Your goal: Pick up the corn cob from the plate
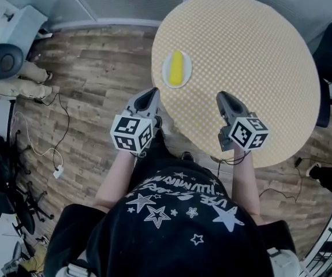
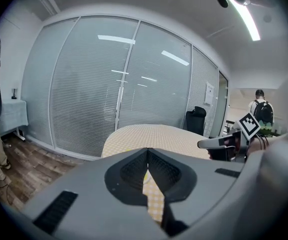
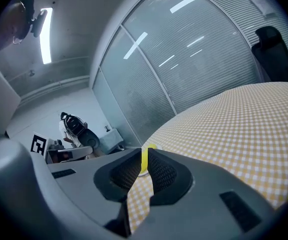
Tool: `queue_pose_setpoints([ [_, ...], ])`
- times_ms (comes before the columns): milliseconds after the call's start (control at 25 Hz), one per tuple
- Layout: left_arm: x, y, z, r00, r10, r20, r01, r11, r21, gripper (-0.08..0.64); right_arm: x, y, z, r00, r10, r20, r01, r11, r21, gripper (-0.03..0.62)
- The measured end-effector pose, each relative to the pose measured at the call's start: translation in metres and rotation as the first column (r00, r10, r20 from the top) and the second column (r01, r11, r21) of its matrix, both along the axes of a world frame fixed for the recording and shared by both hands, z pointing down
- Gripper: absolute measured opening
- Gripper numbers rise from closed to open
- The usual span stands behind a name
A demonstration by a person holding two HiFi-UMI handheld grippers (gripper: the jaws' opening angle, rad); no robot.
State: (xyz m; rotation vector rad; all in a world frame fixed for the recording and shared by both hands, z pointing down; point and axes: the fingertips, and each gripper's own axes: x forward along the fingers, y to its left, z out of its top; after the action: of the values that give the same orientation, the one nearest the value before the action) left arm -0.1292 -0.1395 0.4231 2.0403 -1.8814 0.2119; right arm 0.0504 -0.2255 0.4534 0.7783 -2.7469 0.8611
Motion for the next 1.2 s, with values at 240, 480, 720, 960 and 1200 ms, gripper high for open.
queue_pose_setpoints([
  [240, -0.053, -0.038, 0.010, 0.995, 0.099, 0.006, -0.099, 0.995, -0.033, 0.008, -0.062, -0.023, 0.005, 0.997, 0.059, -0.043, -0.059, 0.998, -0.014, 0.051],
  [480, -0.100, -0.082, 0.013, 0.980, 0.198, 0.004, -0.198, 0.979, -0.041, 0.008, -0.111, -0.045, 0.018, 0.985, 0.115, -0.130, -0.124, 0.990, -0.066, 0.051],
  [720, -0.120, -0.113, 0.028, 0.952, 0.304, -0.031, -0.305, 0.950, -0.060, 0.008, -0.145, -0.055, 0.043, 0.958, 0.123, -0.259, -0.166, 0.974, -0.154, 0.076],
  [960, -0.133, -0.133, 0.046, 0.914, 0.401, -0.059, -0.404, 0.911, -0.077, 0.008, -0.179, -0.059, 0.071, 0.923, 0.097, -0.373, -0.196, 0.952, -0.237, 0.229],
  [1200, -0.143, -0.148, 0.059, 0.889, 0.452, -0.077, -0.458, 0.884, -0.095, 0.008, -0.194, -0.068, 0.092, 0.878, 0.102, -0.468, -0.246, 0.934, -0.258, 0.270],
])
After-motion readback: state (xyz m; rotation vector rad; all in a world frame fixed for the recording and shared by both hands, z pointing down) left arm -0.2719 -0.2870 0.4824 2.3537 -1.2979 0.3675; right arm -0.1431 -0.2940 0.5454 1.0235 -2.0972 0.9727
